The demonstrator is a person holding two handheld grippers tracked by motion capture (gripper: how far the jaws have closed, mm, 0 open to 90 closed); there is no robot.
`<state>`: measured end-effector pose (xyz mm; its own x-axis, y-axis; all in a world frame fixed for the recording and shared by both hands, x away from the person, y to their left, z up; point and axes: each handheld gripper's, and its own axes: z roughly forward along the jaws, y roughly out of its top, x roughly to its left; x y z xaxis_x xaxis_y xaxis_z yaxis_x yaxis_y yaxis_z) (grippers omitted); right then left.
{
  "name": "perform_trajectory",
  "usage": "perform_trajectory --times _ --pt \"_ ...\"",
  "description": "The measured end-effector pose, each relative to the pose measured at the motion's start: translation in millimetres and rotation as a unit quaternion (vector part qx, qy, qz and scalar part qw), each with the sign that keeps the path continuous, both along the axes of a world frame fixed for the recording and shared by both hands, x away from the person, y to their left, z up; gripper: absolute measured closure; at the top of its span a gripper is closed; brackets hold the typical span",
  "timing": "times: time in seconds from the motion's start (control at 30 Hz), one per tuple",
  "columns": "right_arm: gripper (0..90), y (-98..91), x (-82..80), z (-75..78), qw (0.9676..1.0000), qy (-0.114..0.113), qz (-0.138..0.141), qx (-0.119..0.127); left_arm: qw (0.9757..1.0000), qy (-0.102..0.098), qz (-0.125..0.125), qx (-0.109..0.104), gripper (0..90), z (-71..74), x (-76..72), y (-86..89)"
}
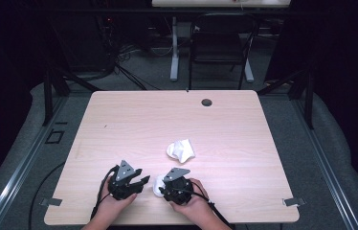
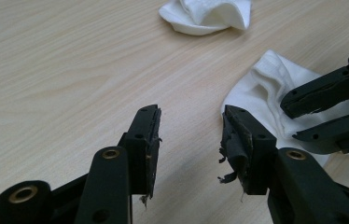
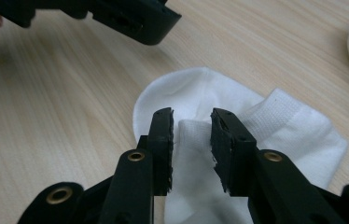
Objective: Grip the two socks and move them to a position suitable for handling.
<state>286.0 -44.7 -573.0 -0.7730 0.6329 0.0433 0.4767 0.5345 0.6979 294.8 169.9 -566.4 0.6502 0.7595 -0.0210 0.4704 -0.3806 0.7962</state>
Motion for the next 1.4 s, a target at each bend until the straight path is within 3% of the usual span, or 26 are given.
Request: perform_trajectory --times 0.13,0.3,0.93,1.1,1.2,1.4 --pt "74.4 0.0 0.0 -3.0 0.9999 -0.009 -0.006 -0.004 1.0 0.0 -0.001 0.0 56.1 0.0 0.2 -0.4" --pt "86.4 -2.4 1.7 -2.0 0.9999 0.001 -0.012 0.006 1.0 -0.001 -0.002 0.001 56.1 -0.3 -0.2 -1.7" --pt "87.2 -15.5 1.4 13.9 0.9983 -0.003 -0.031 0.05 0.9998 0.009 -0.019 -0.003 56.8 -2.6 0.0 -15.0" --pt "87.2 -18.4 1.8 15.8 0.9978 -0.006 -0.035 0.055 0.9995 0.015 -0.027 -0.008 58.8 -3.4 -1.0 -21.1" --pt "87.2 -19.6 1.5 16.8 0.9981 -0.006 -0.034 0.051 0.9991 0.019 -0.038 0.0 59.6 -5.3 -1.1 -25.1" --pt "87.2 -20.0 1.2 17.6 0.9978 -0.01 -0.036 0.054 0.9992 0.012 -0.035 -0.015 59.5 0.8 -3.3 -25.8"
